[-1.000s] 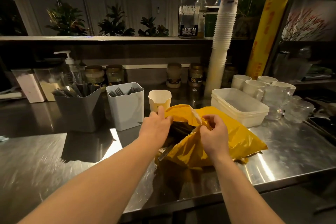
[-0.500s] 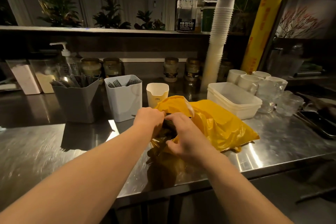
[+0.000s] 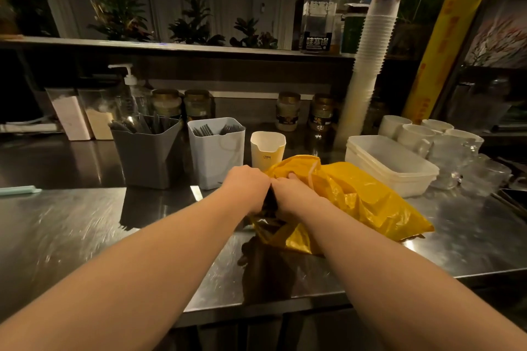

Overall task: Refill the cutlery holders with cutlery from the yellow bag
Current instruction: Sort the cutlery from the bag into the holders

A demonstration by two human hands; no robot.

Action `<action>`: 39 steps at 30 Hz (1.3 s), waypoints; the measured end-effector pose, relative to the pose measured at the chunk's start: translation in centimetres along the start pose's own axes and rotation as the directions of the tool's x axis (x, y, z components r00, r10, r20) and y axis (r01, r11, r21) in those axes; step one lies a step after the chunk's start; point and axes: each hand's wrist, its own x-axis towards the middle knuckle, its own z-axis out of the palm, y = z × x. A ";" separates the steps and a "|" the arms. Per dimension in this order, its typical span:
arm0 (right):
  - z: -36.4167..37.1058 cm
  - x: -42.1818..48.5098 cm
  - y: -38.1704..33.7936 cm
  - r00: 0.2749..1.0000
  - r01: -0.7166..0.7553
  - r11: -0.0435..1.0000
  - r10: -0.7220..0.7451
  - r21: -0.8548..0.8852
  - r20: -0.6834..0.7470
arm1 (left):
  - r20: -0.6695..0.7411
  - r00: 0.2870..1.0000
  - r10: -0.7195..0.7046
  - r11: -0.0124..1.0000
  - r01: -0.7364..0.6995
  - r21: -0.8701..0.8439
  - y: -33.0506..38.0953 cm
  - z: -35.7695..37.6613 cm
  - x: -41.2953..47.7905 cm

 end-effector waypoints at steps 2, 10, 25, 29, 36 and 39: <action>0.5 0.4 0.0 1.000 -0.001 0.999 0.001 -0.036 -0.010 | 0.078 0.997 0.018 0.997 -0.012 -0.074 -0.4 0.0 0.2; -1.2 0.7 0.1 1.000 -0.013 0.987 0.008 0.160 0.029 | 0.029 0.999 0.022 0.870 -0.005 -0.494 -3.6 -1.1 -0.1; -3.2 -0.3 1.8 0.980 -0.086 0.788 0.177 0.609 -0.091 | 0.106 0.921 -0.375 0.455 0.282 -0.844 -2.8 8.2 -4.3; -3.3 -0.6 2.3 0.962 -0.047 0.706 0.224 0.707 -0.159 | 0.069 0.926 -0.372 0.659 0.315 -0.683 -1.1 8.2 -2.7; -3.4 -1.5 3.3 0.956 -0.015 0.705 0.217 0.709 -0.196 | 0.076 0.862 -0.502 0.057 0.120 -0.991 -1.6 6.6 -2.5; -3.0 -1.4 2.8 0.969 -0.026 0.689 0.196 0.725 -0.150 | -0.001 0.816 -0.578 -0.012 -0.009 -1.000 -1.2 4.0 -2.5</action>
